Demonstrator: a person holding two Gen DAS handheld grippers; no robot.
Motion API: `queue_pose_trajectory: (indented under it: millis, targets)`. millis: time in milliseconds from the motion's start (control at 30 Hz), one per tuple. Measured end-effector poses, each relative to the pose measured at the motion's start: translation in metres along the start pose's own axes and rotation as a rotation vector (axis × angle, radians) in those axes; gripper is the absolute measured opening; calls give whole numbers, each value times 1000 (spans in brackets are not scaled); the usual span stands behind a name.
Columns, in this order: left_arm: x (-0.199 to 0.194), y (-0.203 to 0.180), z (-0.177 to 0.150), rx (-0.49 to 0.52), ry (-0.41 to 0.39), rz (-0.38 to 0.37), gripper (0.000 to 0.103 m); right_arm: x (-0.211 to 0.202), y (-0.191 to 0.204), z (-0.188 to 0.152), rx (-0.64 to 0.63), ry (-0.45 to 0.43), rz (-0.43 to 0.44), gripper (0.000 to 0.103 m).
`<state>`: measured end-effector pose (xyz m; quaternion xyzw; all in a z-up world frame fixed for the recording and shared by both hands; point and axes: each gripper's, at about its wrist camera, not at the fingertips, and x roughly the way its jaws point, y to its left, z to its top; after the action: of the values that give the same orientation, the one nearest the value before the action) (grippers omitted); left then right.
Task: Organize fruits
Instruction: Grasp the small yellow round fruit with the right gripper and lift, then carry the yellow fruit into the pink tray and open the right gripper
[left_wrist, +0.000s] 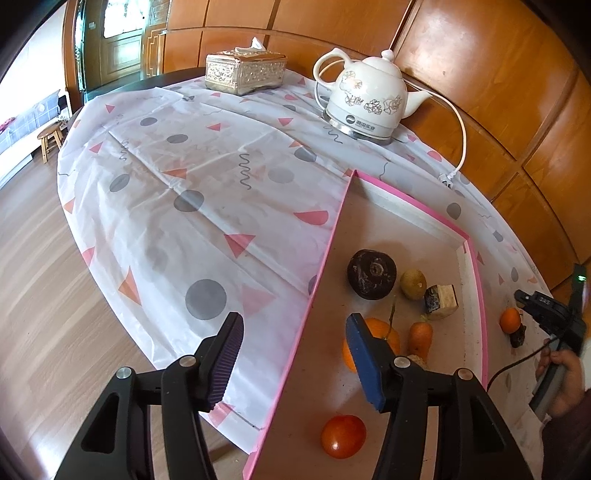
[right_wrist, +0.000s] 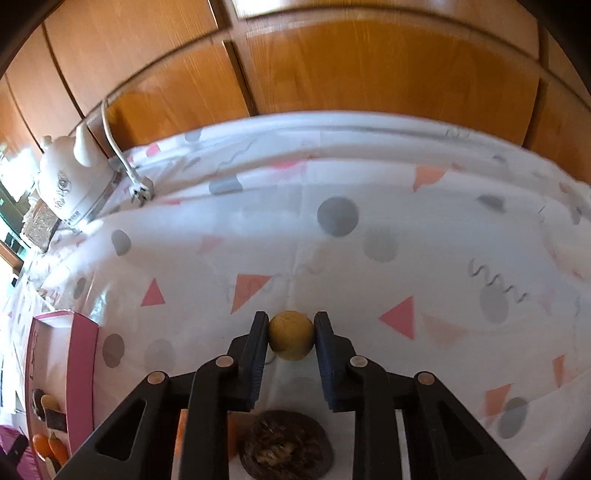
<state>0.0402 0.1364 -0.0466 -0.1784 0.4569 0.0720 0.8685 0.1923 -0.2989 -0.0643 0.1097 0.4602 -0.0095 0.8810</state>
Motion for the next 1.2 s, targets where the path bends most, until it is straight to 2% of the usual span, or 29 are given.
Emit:
queue_pose_trajectory:
  millis: [267,467,600,833,1200]
  targets:
    - [-8,-5,-4,9,-9,-16,59,-46,-39,-13,93,-85,-10,25]
    - [-17,-9,-7,22,-25,-32,59,-75,-59,-36,131,-107,4,25]
    - [-21,-12,-10,31,-31,-43,59,-87,-55,-55,114,-99,36,25]
    - [-30,-14,-14,45,-44,-58,60,-96,-28,-87,68,-63,136,25]
    - [-36,-10,-15,33,-60,-70,60,-101,61,-114,-106,9,329,25]
